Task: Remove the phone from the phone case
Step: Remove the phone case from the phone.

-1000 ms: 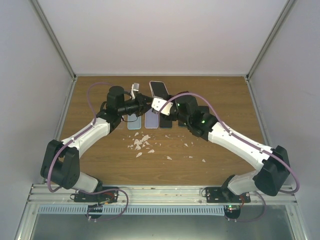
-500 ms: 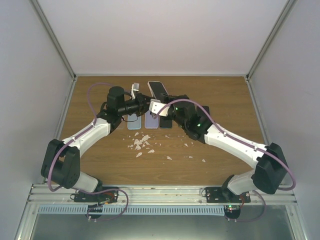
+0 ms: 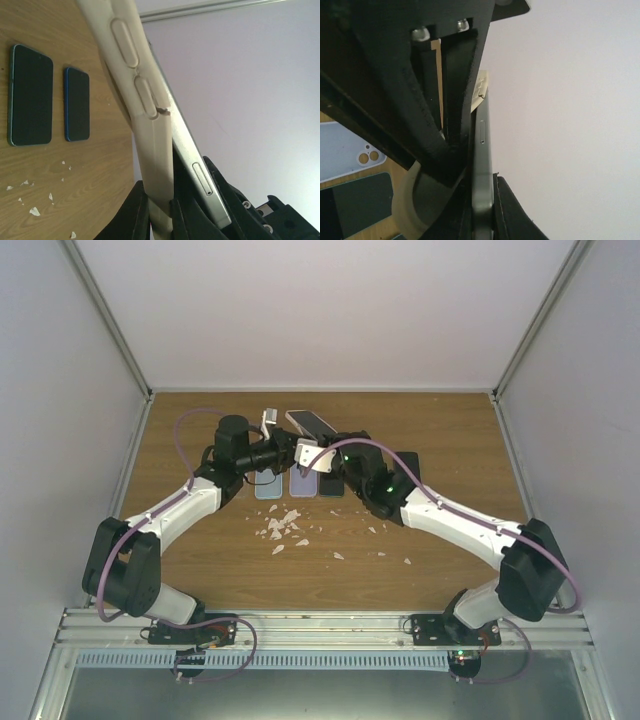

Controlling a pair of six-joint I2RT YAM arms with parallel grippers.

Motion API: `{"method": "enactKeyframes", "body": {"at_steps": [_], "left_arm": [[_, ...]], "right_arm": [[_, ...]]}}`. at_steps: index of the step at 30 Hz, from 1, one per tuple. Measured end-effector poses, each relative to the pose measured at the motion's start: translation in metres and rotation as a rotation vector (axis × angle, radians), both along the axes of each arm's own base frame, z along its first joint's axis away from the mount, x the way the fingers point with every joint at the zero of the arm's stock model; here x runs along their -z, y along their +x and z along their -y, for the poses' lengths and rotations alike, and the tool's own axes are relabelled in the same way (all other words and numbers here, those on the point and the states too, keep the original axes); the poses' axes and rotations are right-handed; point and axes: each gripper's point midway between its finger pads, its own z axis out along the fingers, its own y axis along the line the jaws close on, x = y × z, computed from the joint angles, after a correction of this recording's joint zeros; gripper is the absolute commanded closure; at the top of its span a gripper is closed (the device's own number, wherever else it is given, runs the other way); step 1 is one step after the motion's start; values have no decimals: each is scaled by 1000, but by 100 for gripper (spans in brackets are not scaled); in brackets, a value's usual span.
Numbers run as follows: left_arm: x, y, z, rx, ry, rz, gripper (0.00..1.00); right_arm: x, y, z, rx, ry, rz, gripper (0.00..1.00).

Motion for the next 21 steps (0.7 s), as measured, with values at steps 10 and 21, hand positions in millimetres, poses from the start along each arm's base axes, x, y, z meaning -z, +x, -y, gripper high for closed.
{"method": "enactKeyframes", "body": {"at_steps": [10, 21], "left_arm": [[3, -3, 0, 15, 16, 6, 100], [21, -4, -8, 21, 110, 11, 100]], "right_arm": [[-3, -2, 2, 16, 0, -66, 100], [-2, -2, 6, 27, 17, -120, 100]]}}
